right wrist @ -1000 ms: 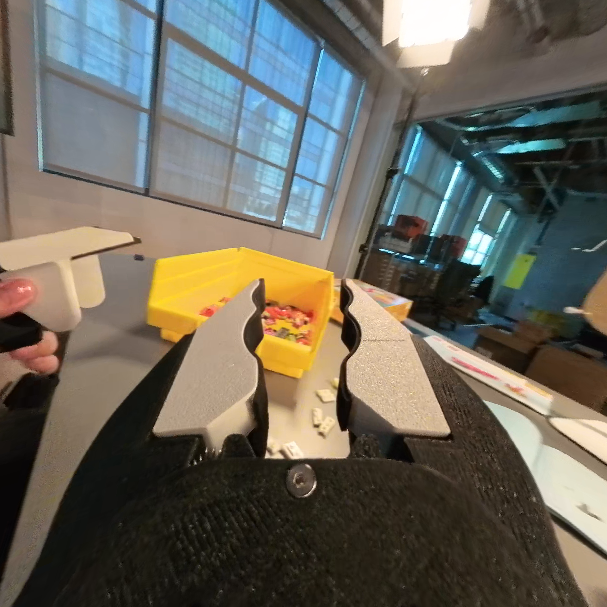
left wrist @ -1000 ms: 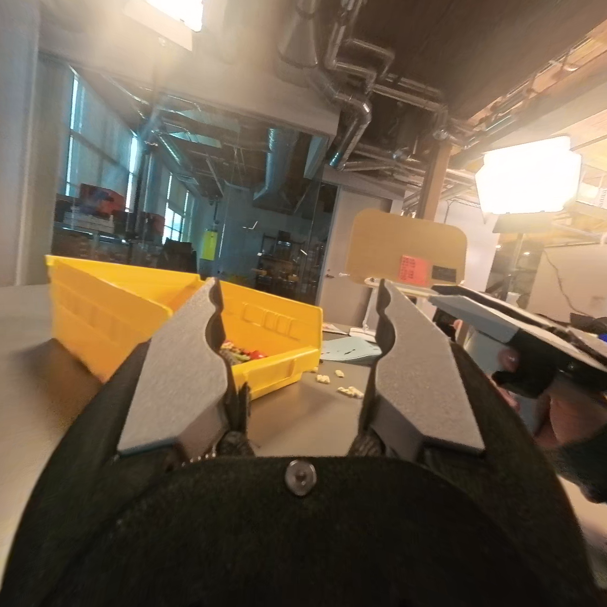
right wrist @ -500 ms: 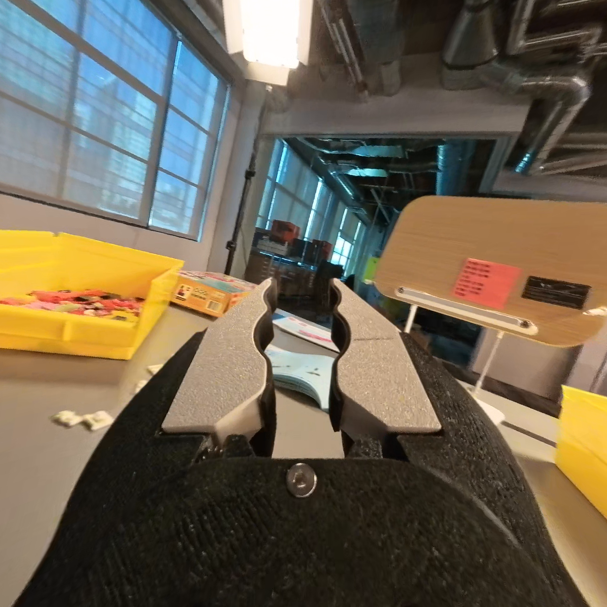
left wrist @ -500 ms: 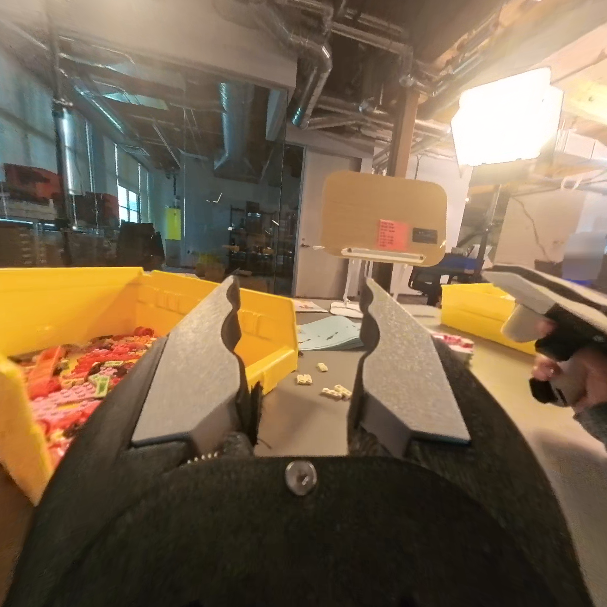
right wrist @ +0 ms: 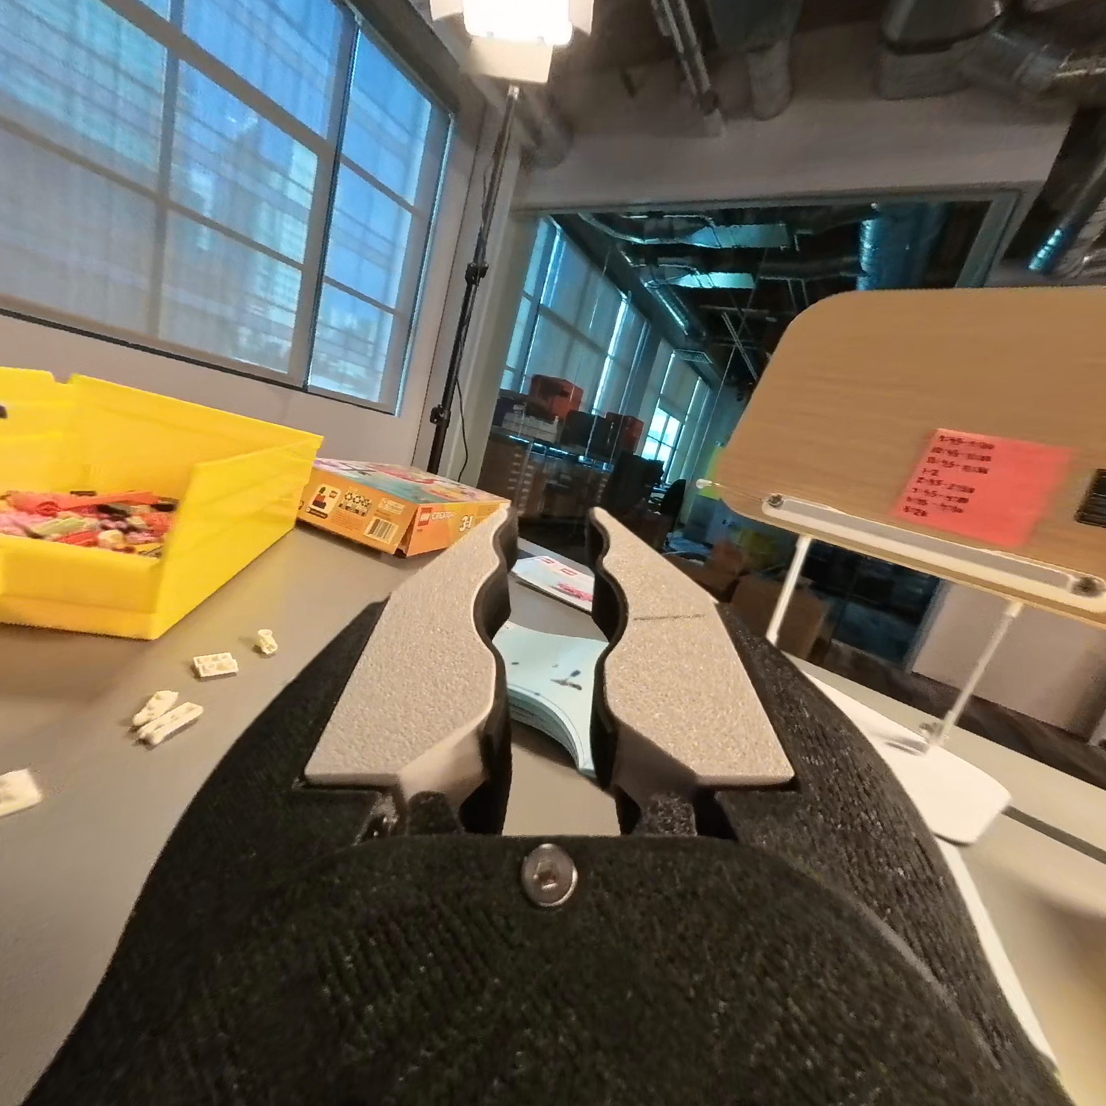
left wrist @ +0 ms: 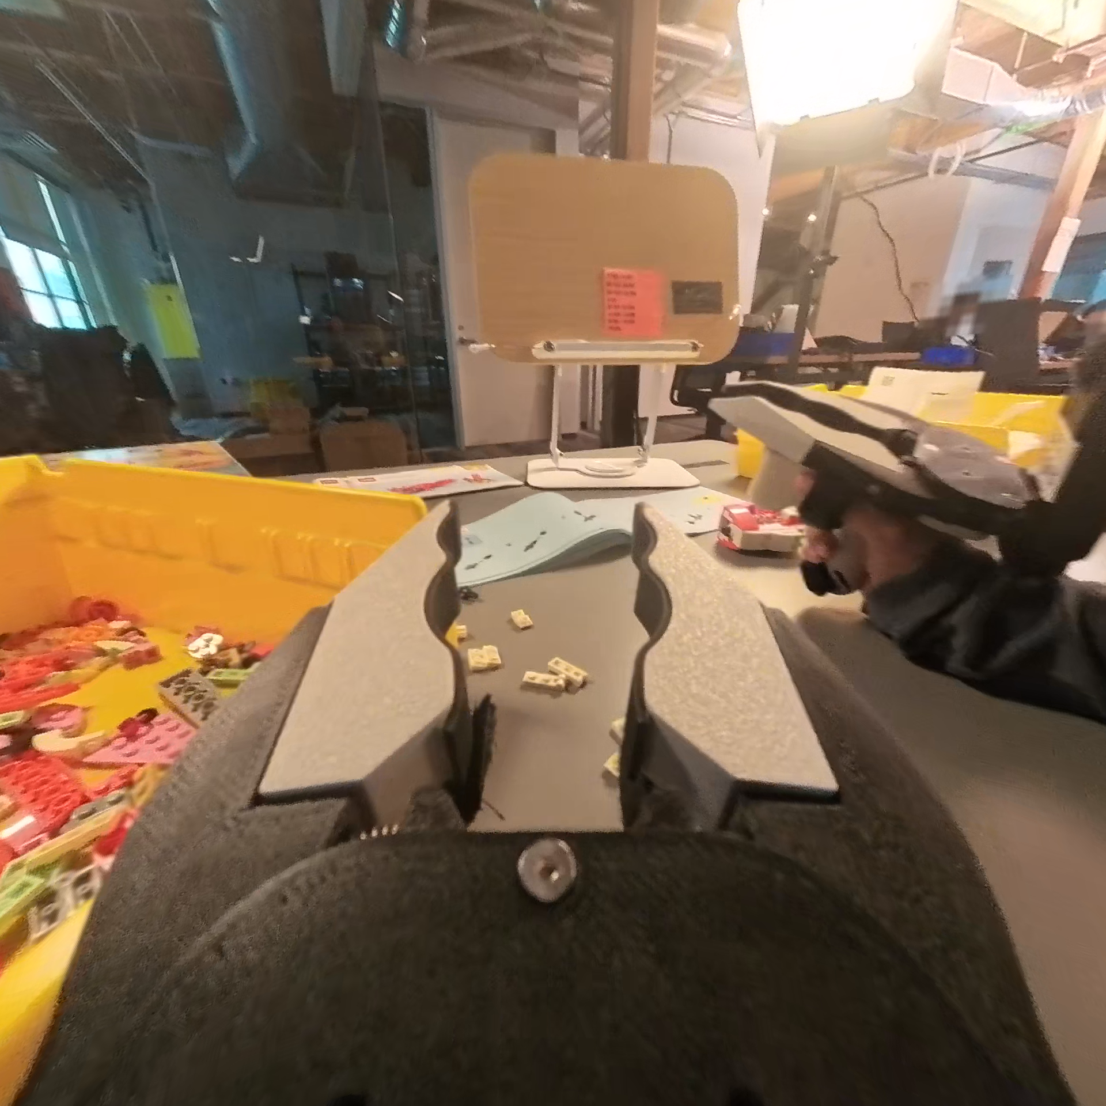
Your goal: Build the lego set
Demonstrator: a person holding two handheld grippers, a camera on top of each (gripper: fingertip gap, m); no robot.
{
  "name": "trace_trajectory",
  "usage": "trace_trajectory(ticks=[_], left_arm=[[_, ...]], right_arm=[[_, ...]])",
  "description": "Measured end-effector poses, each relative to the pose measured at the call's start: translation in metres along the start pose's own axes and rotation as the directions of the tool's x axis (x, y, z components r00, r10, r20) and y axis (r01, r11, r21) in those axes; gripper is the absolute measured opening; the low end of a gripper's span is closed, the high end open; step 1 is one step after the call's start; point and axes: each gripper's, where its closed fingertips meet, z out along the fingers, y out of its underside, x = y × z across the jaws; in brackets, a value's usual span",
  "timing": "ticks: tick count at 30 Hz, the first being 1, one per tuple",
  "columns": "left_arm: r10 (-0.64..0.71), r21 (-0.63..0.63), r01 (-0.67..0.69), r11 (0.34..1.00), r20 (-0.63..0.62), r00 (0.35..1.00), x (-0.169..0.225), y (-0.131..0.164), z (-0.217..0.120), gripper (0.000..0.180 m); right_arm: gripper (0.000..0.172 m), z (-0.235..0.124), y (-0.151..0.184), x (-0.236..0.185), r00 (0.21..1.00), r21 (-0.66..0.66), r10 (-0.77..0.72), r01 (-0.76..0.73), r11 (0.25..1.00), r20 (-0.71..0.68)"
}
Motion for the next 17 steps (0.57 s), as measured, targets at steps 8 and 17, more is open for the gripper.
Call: trace_trajectory(ticks=[8,17], left_arm=[[0.067,-0.032,-0.067,0.997,-0.006,0.998,0.008,0.005,0.004,0.053],[0.039,-0.02,-0.039,0.999,-0.004,0.999,0.006,0.003,0.001,0.052]], right_arm=[[0.018,0.023,0.015,0.02,0.999,-0.015,-0.009,0.009,1.0,-0.049],[0.011,0.021,0.014,0.006,0.997,-0.006,0.066,-0.066,0.998,0.037]])
